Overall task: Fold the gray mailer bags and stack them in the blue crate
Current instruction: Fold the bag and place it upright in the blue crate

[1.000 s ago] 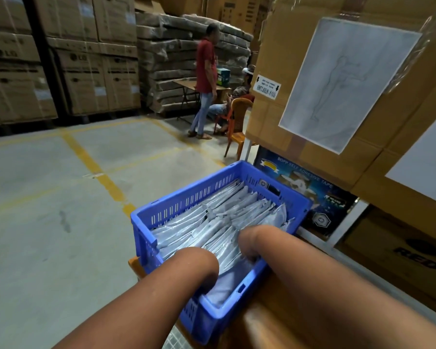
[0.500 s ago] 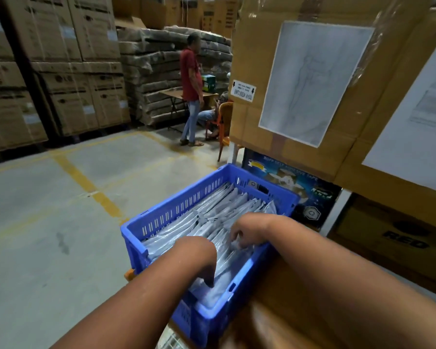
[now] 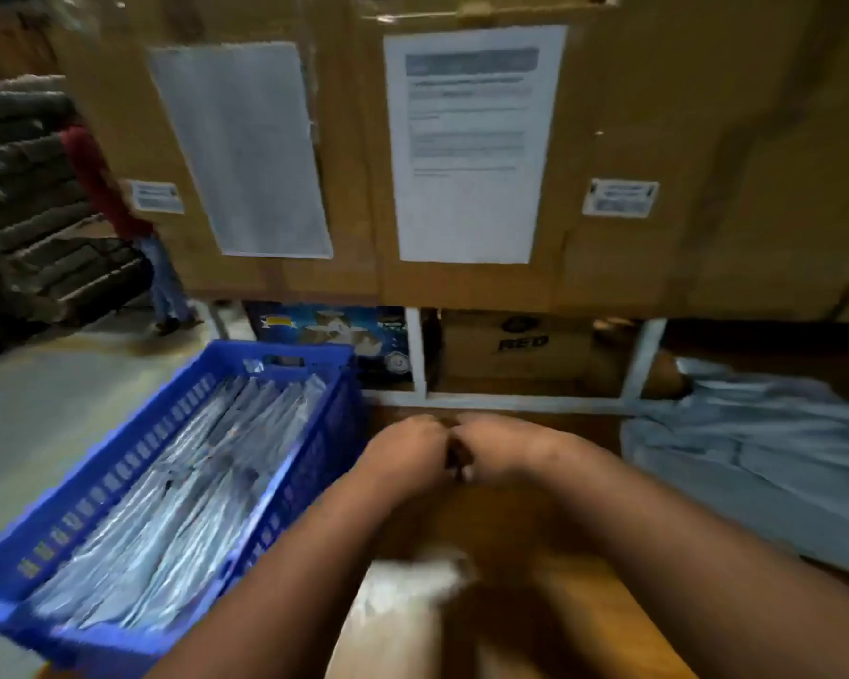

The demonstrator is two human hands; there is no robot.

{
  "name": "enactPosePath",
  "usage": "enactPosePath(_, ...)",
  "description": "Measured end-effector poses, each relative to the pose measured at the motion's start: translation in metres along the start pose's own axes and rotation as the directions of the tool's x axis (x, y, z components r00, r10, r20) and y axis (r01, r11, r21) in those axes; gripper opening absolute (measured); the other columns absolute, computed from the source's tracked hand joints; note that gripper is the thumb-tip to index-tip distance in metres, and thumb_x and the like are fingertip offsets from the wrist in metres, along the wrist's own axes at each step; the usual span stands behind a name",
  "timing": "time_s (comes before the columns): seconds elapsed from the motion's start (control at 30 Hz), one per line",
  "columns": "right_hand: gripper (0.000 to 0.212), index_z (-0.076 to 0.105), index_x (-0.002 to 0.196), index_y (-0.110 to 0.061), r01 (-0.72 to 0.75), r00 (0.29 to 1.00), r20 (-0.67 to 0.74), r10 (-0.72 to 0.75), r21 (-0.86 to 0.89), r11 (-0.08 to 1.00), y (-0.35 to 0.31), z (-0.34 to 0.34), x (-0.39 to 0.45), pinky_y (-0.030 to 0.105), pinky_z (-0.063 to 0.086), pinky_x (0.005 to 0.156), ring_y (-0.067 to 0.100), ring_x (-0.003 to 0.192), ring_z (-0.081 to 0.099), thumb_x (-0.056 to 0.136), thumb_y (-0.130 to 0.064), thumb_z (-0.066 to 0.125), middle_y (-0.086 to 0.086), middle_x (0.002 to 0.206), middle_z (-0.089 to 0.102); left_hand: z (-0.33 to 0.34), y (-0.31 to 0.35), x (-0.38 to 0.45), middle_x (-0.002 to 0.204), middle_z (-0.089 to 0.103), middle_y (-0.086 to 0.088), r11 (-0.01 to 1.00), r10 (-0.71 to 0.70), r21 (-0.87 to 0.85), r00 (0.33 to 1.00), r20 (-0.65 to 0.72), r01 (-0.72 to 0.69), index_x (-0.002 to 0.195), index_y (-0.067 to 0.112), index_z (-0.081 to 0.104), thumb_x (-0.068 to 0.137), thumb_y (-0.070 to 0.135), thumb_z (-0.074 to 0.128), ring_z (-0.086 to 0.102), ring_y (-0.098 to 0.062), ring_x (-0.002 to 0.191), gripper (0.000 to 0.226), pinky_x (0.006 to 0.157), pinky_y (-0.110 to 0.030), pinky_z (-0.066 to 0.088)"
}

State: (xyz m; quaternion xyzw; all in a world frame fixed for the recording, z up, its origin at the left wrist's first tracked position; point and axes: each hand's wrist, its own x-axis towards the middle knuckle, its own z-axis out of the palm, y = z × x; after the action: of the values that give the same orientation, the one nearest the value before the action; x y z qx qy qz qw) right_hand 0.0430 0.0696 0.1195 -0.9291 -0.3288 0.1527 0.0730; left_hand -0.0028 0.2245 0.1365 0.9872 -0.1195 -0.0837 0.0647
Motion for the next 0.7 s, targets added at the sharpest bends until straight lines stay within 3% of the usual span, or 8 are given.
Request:
enactPosePath(0.07,0.042,0.064,0.136,-0.030,-0.103,0.994,0.031,0.101,0.051,0.993,0.040,0.016,-0.044,0.041,0.043,0.115,0.026,0.135,0.054,0.096,-0.038,0.072,0.005,0.143,0.061,0.018,0.046,0.017,0.138,0.065,-0.001,0.990,0.138,-0.010,0.988,0.069,-0.138,0.130,0.030,0.069,0.098,0.040,0.070,0.058,-0.021,0.134,0.034,0.111,-0.041,0.049)
enactPosePath(0.17,0.047,0.062,0.141,-0.019,-0.235,0.972,0.052,0.231,0.092,0.968,0.096,0.044,-0.113,0.040,0.043,0.111,0.031,0.133,0.054,0.099,-0.038,0.069,0.011,0.141,0.059,0.051,0.111,0.036,0.143,0.064,0.000,0.962,0.272,-0.033,0.950,0.156,-0.270,0.134,0.030,0.067,0.095,0.037,0.073,0.046,-0.021,0.146,0.040,0.120,-0.044,0.041)
enactPosePath(0.3,0.059,0.057,0.148,-0.024,-0.393,0.920,0.068,0.387,0.152,0.907,0.163,0.092,-0.198,0.041,0.043,0.114,0.030,0.137,0.051,0.097,-0.053,0.067,0.007,0.149,0.053,0.099,0.188,0.056,0.128,0.063,0.001,0.924,0.379,-0.036,0.905,0.192,-0.379,0.126,0.030,0.065,0.089,0.046,0.071,0.061,-0.026,0.124,0.040,0.103,-0.045,0.053)
enactPosePath(0.47,0.051,0.064,0.142,-0.028,-0.506,0.843,-0.112,0.526,0.167,0.846,0.228,0.122,-0.272,0.043,0.046,0.113,0.028,0.135,0.053,0.098,-0.056,0.063,0.003,0.144,0.054,0.140,0.263,0.081,0.125,0.063,0.002,0.900,0.426,-0.011,0.875,0.230,-0.436,0.126,0.036,0.061,0.086,0.050,0.069,0.063,-0.025,0.113,0.043,0.093,-0.043,0.057)
enactPosePath(0.53,0.045,0.067,0.136,-0.027,-0.533,0.807,-0.202,0.555,0.155,0.831,0.251,0.129,-0.288,0.044,0.050,0.109,0.027,0.130,0.054,0.099,-0.052,0.063,0.003,0.137,0.056,0.148,0.285,0.096,0.129,0.060,0.000,0.894,0.434,0.027,0.877,0.206,-0.448,0.132,0.038,0.057,0.084,0.048,0.067,0.061,-0.027,0.115,0.050,0.092,-0.045,0.058)
enactPosePath(0.63,0.034,0.072,0.126,-0.025,-0.561,0.737,-0.367,0.567,0.135,0.817,0.276,0.134,-0.298,0.045,0.054,0.100,0.028,0.122,0.057,0.097,-0.040,0.064,0.004,0.128,0.059,0.153,0.310,0.121,0.135,0.053,-0.006,0.895,0.397,0.166,0.909,0.127,-0.414,0.143,0.027,0.051,0.089,0.041,0.066,0.055,-0.031,0.119,0.058,0.090,-0.046,0.058)
enactPosePath(0.7,0.040,0.069,0.132,-0.023,-0.566,0.724,-0.390,0.569,0.136,0.813,0.289,0.136,-0.295,0.050,0.052,0.102,0.034,0.128,0.056,0.094,-0.035,0.064,0.008,0.136,0.060,0.154,0.322,0.140,0.145,0.047,-0.010,0.901,0.360,0.216,0.926,0.111,-0.376,0.153,0.022,0.042,0.089,0.038,0.069,0.050,-0.034,0.130,0.070,0.098,-0.046,0.055)
